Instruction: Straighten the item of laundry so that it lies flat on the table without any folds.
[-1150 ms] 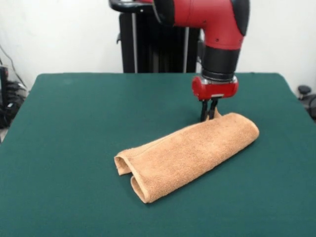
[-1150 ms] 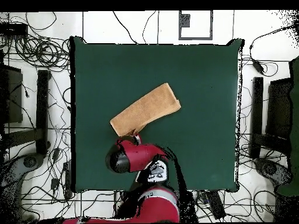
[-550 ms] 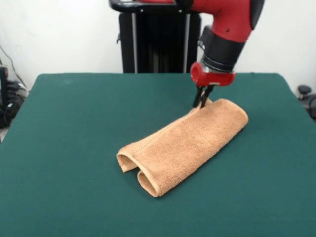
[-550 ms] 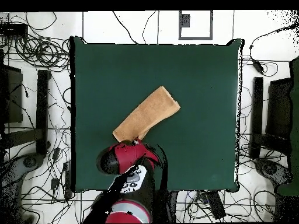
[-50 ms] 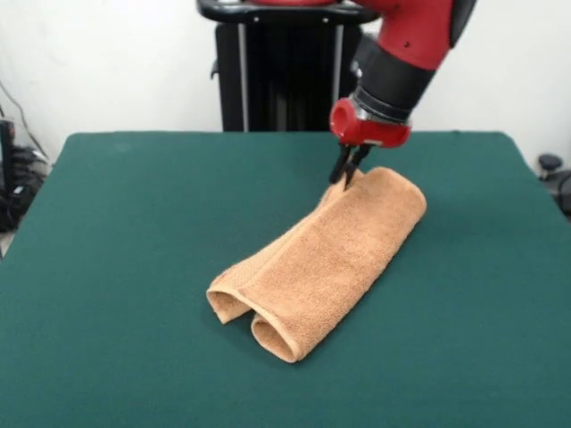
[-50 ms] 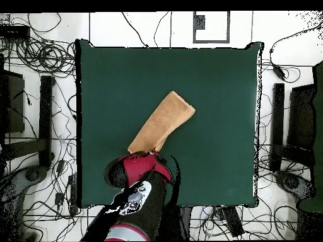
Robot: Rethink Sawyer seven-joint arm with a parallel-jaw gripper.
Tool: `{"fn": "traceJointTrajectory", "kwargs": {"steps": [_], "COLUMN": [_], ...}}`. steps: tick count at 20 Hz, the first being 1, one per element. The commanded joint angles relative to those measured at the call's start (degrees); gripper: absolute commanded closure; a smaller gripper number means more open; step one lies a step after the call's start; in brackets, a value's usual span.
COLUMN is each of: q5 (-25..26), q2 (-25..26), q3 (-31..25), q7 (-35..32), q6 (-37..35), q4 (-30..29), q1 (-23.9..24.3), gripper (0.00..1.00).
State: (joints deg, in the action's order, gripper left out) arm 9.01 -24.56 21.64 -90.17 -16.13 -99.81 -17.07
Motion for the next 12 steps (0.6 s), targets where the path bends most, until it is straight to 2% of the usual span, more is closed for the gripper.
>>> {"fn": "traceJointTrajectory", "kwargs": {"steps": [1,12], "q5": [1.49,5.95], "q2": [0.94,0.86], "q3": [3.38,10.04], "q7": [-7.12,-3.72], "q6": [-7.52,-16.57], "q4": [5.79,10.86], "q1": [-2.46,-7.73], "gripper": [1.0,1.0]}}
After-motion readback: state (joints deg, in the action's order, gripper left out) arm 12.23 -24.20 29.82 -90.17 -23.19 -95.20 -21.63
